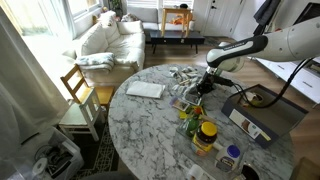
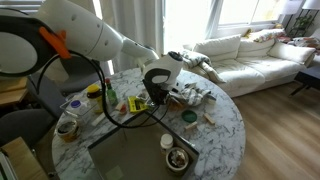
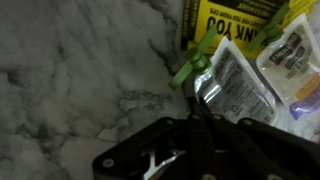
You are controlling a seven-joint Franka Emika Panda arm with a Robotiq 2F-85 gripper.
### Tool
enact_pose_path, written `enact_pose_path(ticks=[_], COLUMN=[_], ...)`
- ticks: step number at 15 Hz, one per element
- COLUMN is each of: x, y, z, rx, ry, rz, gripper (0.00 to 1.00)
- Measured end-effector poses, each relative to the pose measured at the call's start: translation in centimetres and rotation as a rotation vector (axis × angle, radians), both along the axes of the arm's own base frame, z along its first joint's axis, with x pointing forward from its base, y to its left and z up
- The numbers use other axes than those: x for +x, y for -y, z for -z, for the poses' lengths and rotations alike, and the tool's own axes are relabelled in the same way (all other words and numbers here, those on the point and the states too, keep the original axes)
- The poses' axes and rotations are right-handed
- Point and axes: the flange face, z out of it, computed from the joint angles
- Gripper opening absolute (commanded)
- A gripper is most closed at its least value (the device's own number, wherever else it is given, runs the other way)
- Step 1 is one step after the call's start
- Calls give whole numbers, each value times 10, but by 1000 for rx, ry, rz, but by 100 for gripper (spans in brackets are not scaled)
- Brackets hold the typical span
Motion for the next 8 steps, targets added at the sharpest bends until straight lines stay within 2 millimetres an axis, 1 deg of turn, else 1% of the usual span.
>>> enact_pose_path(ticks=[5,8], x=[-4,-8], y=[10,21], z=[-21,-34], rx=[133,182], ry=[-110,-175], rz=[178,301], gripper=[0,1])
